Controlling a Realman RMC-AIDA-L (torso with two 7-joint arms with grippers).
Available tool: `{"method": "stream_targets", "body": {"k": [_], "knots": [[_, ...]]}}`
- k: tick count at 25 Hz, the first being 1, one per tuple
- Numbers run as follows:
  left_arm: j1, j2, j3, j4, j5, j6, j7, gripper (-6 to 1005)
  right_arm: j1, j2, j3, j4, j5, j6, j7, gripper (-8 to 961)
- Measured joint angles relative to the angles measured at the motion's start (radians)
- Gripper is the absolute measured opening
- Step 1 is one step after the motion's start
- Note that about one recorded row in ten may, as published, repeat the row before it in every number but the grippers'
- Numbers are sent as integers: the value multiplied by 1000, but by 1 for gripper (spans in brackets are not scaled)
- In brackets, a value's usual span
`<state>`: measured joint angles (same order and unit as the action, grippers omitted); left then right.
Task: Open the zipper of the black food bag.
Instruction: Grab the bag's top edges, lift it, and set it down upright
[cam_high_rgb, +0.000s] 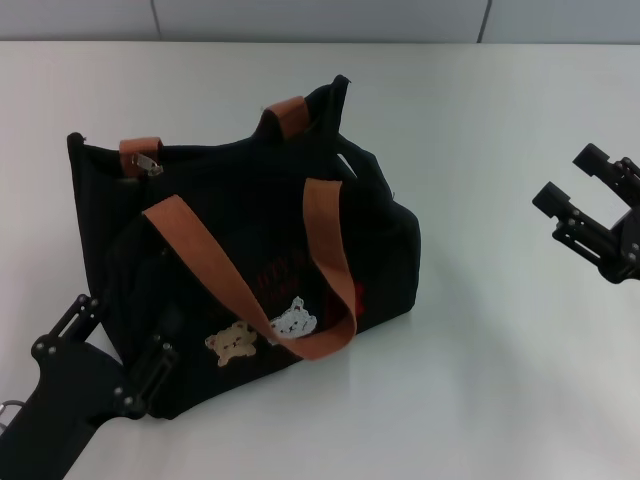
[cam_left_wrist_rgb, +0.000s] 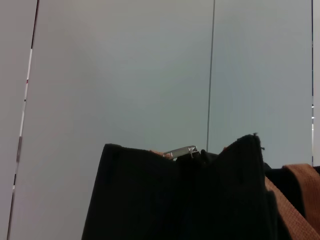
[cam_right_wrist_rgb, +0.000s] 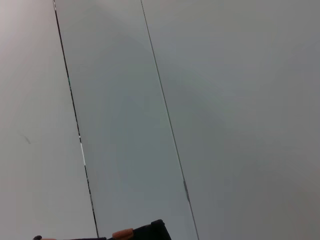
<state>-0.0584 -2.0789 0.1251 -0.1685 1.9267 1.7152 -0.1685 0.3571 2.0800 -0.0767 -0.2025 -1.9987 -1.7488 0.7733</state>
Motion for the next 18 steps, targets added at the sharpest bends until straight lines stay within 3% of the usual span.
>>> {"method": "stream_targets", "body": {"k": [8, 12, 17, 18], "knots": [[-10, 0, 0, 0, 5, 8, 2, 577, 3, 0, 0, 0, 0, -4, 0, 823], [-21, 0, 1, 8, 5, 23, 27, 383, 5, 0, 0, 0, 0, -6, -1, 824], [-55, 0, 6, 1, 8, 49, 243, 133, 9, 2, 0, 2, 0, -7, -1, 823], [-55, 0, 6, 1, 8, 49, 243, 126, 9, 2, 0, 2, 0, -7, -1, 823]]}}
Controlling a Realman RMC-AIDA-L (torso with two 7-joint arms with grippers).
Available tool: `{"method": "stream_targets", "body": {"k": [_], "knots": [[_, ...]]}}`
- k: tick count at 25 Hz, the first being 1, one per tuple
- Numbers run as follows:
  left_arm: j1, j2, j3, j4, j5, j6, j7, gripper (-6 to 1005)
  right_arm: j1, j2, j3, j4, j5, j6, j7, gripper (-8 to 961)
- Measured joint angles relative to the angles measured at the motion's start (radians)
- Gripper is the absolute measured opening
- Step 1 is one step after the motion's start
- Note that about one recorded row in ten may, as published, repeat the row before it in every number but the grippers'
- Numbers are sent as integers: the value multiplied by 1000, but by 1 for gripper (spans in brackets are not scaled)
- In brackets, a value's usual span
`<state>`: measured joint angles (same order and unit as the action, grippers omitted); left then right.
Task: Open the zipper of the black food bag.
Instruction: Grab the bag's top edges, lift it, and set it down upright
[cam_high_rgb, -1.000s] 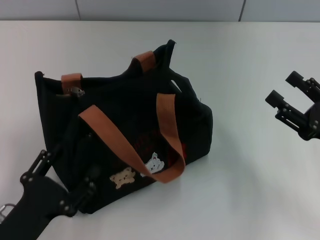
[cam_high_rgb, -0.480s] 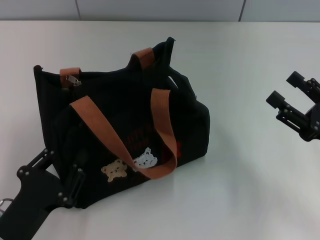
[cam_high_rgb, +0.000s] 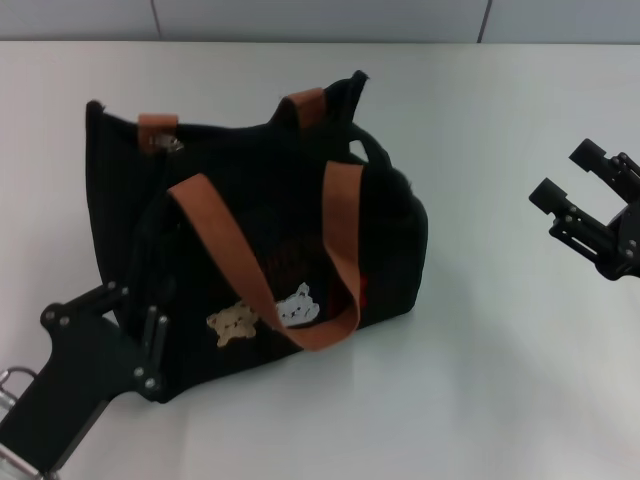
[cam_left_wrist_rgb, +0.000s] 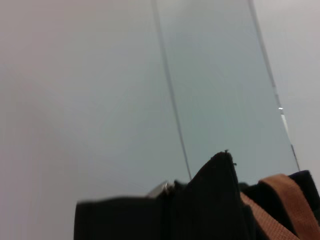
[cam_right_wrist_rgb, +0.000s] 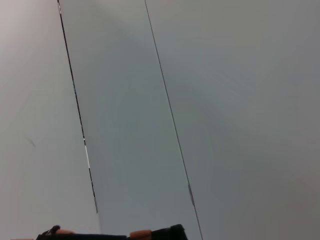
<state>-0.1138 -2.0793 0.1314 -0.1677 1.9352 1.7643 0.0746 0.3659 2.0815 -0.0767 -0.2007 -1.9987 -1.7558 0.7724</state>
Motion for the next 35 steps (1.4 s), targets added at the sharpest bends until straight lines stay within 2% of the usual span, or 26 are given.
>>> {"method": "stream_targets", "body": {"k": [1, 3, 4, 5, 6, 7, 10, 11, 12, 13, 15, 18, 24, 28, 32, 35], "knots": [[-19, 0, 0, 1, 2, 15, 82, 120, 1, 0, 0, 3, 0, 0, 0, 823], [-28, 0, 0, 6, 5, 29, 131, 107, 4, 1, 0, 5, 0, 1, -4, 823], [-58, 2, 1, 22, 23, 70, 278, 100, 14, 2, 0, 14, 0, 5, -20, 823], [-58, 2, 1, 22, 23, 70, 278, 94, 14, 2, 0, 14, 0, 5, -20, 823], [-99, 5, 1, 52, 54, 120, 411, 87, 26, 3, 0, 28, 0, 8, -44, 823], [-99, 5, 1, 52, 54, 120, 411, 87, 26, 3, 0, 28, 0, 8, -44, 823], [-184, 8, 1, 121, 84, 180, 489, 86, 50, 4, 1, 43, 12, 27, -86, 823], [-233, 7, 1, 150, 94, 189, 504, 86, 72, 5, 2, 71, 45, 76, -138, 824], [-233, 7, 1, 150, 94, 189, 504, 86, 72, 5, 2, 71, 45, 76, -138, 824], [-277, 6, 2, 169, 103, 189, 533, 86, 97, 5, 0, 114, 71, 124, -181, 824], [-290, 6, 3, 174, 107, 189, 545, 85, 111, 5, -3, 133, 77, 140, -196, 824], [-359, 5, 4, 207, 133, 190, 585, 85, 155, 6, -69, 171, 31, 157, -233, 824], [-402, 4, 8, 216, 146, 191, 624, 84, 135, 5, -184, 141, -60, 181, -234, 823], [-420, 3, 28, 212, 147, 192, 630, 83, 113, 7, -205, 132, -74, 186, -247, 824], [-435, 0, 74, 196, 146, 194, 663, 83, 135, 10, -204, 157, -75, 220, -262, 823], [-435, 0, 96, 183, 146, 194, 677, 82, 175, 10, -190, 214, -68, 298, -308, 823]]}}
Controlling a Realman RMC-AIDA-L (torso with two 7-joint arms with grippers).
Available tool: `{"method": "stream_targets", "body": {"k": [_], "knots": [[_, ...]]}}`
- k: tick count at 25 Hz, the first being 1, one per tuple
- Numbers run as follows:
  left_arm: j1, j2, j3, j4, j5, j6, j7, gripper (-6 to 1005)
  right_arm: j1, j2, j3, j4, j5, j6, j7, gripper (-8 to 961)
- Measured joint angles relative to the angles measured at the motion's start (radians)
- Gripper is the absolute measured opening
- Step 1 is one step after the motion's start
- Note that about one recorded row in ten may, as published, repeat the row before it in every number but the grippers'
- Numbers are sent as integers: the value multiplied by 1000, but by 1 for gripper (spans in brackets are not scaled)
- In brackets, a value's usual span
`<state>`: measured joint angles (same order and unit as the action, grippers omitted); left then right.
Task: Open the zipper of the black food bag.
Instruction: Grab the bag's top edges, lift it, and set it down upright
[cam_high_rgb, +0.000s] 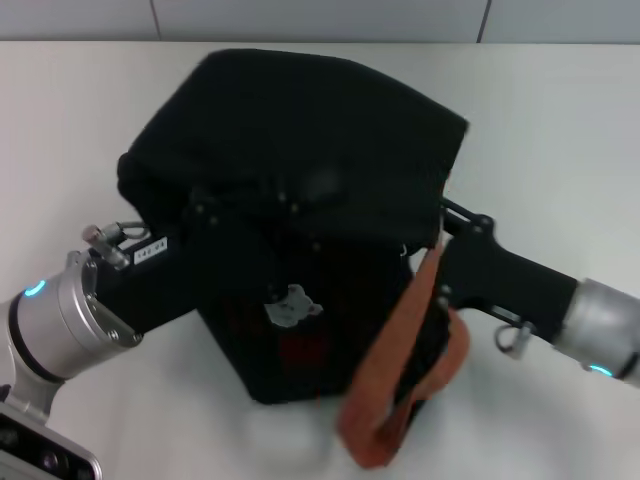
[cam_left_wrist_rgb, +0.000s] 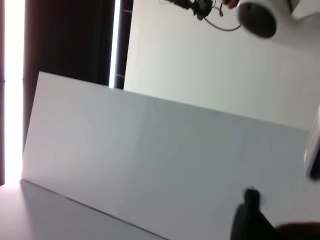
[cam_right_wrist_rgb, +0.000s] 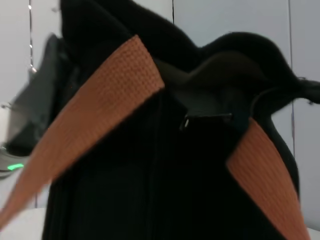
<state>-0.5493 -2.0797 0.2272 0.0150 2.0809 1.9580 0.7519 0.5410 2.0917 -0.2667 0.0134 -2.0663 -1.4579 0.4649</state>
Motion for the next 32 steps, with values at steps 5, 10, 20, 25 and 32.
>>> {"method": "stream_targets", "body": {"k": [5, 10, 20, 25, 32], "knots": [[18, -1, 10, -33, -2, -29, 12, 81, -15, 1, 83, 84, 12, 58, -111, 823], [34, 0, 8, -68, -2, -59, 29, 81, -251, -1, 263, 85, 14, -229, -327, 823], [18, 0, 4, -106, -5, -104, 30, 79, -297, 2, 263, 290, 11, -247, -970, 824], [13, 0, 2, -115, -7, -111, 30, 80, -280, 2, 320, 401, 43, -147, -1299, 824], [14, 0, 0, -118, -9, -112, 30, 79, -264, 1, 362, 401, 48, -241, -1307, 823]]}}
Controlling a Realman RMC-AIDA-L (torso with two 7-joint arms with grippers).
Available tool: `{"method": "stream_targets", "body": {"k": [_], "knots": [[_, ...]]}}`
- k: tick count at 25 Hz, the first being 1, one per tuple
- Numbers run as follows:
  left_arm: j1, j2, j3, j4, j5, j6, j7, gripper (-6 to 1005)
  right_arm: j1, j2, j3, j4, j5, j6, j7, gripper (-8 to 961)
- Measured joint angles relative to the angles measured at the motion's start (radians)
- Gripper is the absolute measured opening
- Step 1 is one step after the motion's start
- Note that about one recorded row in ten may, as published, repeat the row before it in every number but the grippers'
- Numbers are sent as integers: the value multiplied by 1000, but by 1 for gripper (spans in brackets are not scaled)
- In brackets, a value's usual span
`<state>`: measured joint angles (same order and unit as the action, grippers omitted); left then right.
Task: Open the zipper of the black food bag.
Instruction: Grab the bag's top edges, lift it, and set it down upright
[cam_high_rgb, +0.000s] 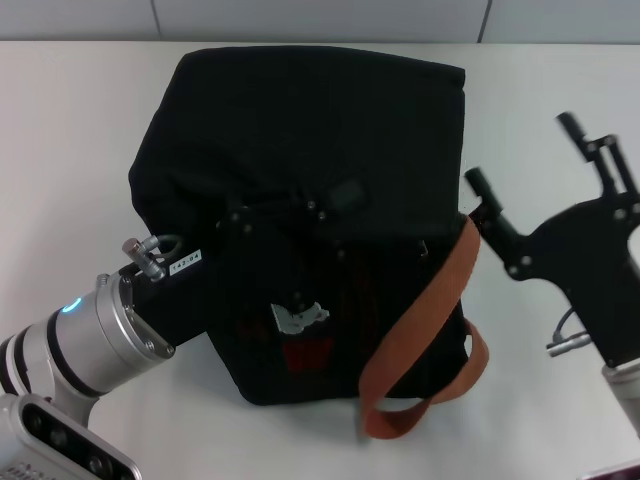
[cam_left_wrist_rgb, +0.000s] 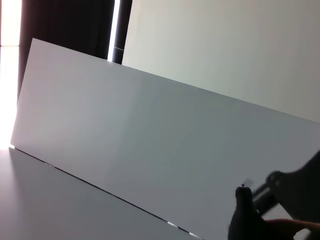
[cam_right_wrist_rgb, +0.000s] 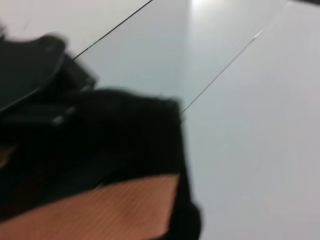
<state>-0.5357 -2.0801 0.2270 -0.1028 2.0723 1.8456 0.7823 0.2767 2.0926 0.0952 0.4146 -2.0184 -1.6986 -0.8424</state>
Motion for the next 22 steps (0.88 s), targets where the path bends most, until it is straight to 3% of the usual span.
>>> {"method": "stream_targets", "body": {"k": [6, 12, 19, 22], "knots": [[4, 0, 0, -2, 0, 4, 0, 80, 9, 0, -6, -3, -4, -90, 75, 823], [4, 0, 0, -4, 0, 6, 0, 79, 42, 0, -6, -16, 0, 52, 77, 824], [4, 0, -9, -5, 0, 6, 0, 79, -51, 0, -25, -38, -6, 3, 80, 823], [4, 0, -9, -4, 0, 6, 0, 79, -50, 0, -24, -36, -6, -12, 77, 823]]}}
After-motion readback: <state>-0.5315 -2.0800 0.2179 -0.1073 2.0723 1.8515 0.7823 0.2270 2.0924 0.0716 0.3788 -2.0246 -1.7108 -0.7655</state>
